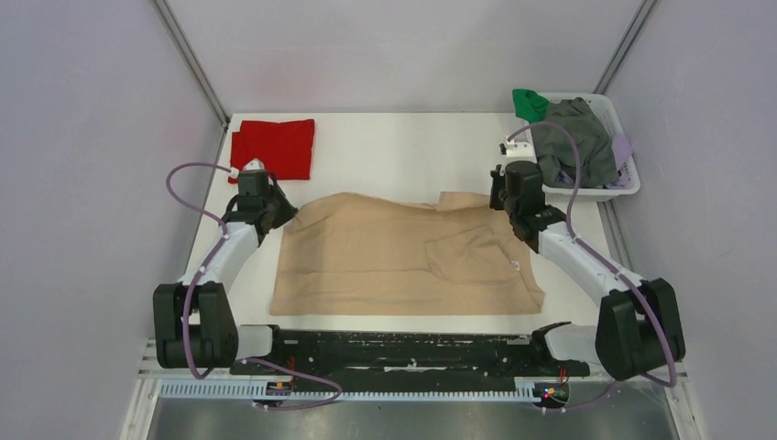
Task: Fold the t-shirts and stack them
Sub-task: Fold the other side of the tshirt into a rectangle
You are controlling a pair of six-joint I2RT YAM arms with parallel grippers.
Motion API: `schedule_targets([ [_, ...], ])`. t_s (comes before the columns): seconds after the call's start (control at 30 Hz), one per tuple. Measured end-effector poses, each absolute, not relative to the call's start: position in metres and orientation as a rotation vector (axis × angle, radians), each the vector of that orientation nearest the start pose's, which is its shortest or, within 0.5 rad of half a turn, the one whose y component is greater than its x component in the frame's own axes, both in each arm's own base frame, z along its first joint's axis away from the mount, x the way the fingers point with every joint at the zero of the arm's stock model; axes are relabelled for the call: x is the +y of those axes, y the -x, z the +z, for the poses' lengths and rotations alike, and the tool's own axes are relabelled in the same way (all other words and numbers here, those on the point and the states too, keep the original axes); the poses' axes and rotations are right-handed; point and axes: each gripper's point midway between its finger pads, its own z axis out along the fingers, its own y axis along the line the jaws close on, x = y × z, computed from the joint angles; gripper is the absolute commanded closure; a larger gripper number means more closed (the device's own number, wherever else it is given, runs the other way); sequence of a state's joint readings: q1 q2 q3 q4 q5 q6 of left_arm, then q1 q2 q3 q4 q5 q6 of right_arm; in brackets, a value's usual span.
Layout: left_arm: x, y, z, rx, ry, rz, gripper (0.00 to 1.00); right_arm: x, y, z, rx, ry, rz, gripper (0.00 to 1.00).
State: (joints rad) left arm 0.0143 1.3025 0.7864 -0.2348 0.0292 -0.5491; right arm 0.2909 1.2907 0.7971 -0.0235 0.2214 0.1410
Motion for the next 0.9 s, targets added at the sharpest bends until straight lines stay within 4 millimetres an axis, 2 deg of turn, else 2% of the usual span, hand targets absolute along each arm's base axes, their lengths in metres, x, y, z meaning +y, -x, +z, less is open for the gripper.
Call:
schedule_targets([
  [0.2,-0.018,-0.33,0.113,2.19,0.666,-0.295,0.98,0.072,-0.345,0.157,2.065,0.022,0.055,1.0],
  [0.4,-0.009,-0.306,0.118,2.13,0.741,-0.263,0.98,0.069,-0.309,0.156,2.079,0.049,0.091,1.0],
  [0.6,-0.003,-0.282,0.106,2.094,0.831,-0.237,0.97,0.061,-0.274,0.137,2.156,0.075,0.082,1.0],
  [0.77,-0.001,-0.276,0.101,2.089,0.867,-0.228,0.9,0.062,-0.257,0.127,2.195,0.104,0.108,0.96],
  [0.83,-0.001,-0.273,0.094,2.099,0.882,-0.226,0.87,0.066,-0.25,0.116,2.221,0.121,0.135,0.91],
  [0.9,0.0,-0.27,0.086,2.117,0.902,-0.216,0.87,0.069,-0.239,0.101,2.272,0.131,0.161,0.9],
])
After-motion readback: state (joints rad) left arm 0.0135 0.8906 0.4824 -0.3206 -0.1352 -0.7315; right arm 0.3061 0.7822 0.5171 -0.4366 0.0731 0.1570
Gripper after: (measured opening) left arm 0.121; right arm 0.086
